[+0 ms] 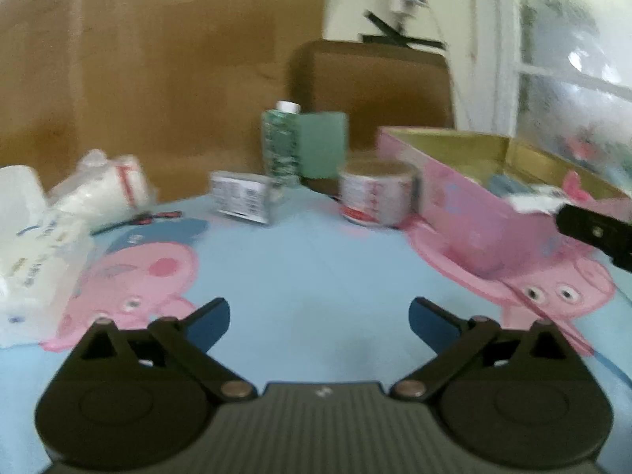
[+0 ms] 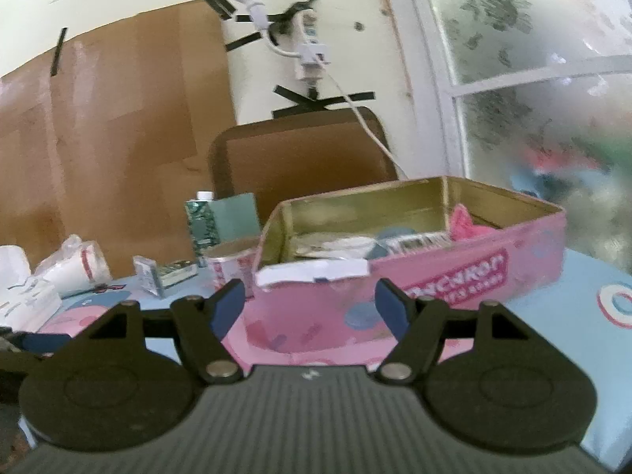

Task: Organize soft objects
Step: 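Move the right gripper back over the table toward the small white card pack, then grasp the small white card pack with the right gripper and drop it into the tin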

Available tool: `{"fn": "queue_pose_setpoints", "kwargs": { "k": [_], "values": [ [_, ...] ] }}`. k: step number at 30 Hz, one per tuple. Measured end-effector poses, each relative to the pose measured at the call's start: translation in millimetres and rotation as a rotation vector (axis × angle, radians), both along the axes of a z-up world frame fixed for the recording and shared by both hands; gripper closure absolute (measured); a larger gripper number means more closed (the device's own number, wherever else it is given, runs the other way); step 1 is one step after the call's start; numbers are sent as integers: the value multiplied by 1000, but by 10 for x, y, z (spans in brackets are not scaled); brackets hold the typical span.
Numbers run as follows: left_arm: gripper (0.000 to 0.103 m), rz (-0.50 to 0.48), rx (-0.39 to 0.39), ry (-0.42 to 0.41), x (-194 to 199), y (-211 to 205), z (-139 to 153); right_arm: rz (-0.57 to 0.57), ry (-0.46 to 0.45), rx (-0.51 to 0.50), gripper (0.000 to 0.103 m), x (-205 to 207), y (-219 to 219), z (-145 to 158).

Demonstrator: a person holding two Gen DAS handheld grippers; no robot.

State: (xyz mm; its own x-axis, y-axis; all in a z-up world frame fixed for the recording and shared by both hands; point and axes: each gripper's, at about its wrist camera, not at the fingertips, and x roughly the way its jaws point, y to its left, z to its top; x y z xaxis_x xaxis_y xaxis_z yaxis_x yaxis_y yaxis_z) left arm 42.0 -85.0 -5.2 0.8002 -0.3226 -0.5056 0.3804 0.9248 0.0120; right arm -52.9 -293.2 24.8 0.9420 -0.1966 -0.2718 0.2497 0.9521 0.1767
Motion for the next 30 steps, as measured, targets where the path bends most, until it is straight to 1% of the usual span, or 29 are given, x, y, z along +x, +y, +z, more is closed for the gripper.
{"fn": "queue_pose_setpoints", "kwargs": {
  "k": [3, 6, 8, 9, 10, 11, 12, 14, 17, 18, 19, 20, 21, 22, 24, 25, 27, 29, 30],
  "values": [
    [0, 90, -10, -19, 175, 354, 67, 60, -11, -22, 28, 94, 97, 76],
    [1, 231, -33, -19, 392, 719, 76, 192, 12, -35, 28, 337, 262, 164],
    [1, 319, -70, -31, 495, 932, 12, 288, 56, -48, 29, 632, 415, 211],
    [3, 345, -121, 15, 561, 1031, -10, 328, 72, -53, 29, 784, 488, 226],
    [4, 336, -197, 40, 600, 1133, -24, 366, 86, -60, 29, 955, 563, 235],
    [4, 337, -232, 37, 606, 1197, -26, 400, 103, -75, 29, 1140, 644, 233],
    [4, 340, -252, 22, 590, 1220, -19, 425, 126, -96, 30, 1352, 735, 222],
    [4, 340, -260, -10, 572, 1210, 0, 453, 176, -128, 30, 1776, 906, 181],
    [4, 318, -238, -51, 548, 1142, 15, 452, 263, -146, 30, 2323, 1135, 54],
    [3, 309, -230, -62, 547, 1121, 18, 458, 299, -141, 39, 2474, 1179, -5],
    [3, 301, -224, -69, 539, 1097, 21, 463, 327, -138, 52, 2561, 1210, -60],
    [3, 296, -222, -75, 513, 1091, 22, 478, 362, -130, 82, 2624, 1212, -114],
    [3, 291, -225, -79, 510, 1090, 23, 494, 392, -97, 87, 2638, 1182, -155],
    [2, 290, -231, -80, 521, 1098, 23, 504, 392, -58, 88, 2588, 1144, -170],
    [2, 291, -247, -72, 529, 1124, 26, 539, 389, 26, 90, 2350, 1055, -140],
    [2, 290, -255, -65, 537, 1137, 25, 556, 398, 100, 90, 2218, 981, -122],
    [2, 282, -266, -60, 533, 1153, 25, 597, 414, 303, 89, 1841, 733, -107],
    [2, 264, -263, -63, 509, 1142, 26, 620, 419, 422, 89, 1469, 541, -125],
    [2, 248, -260, -63, 497, 1126, 26, 627, 420, 458, 89, 1254, 466, -135]
  ]
}}
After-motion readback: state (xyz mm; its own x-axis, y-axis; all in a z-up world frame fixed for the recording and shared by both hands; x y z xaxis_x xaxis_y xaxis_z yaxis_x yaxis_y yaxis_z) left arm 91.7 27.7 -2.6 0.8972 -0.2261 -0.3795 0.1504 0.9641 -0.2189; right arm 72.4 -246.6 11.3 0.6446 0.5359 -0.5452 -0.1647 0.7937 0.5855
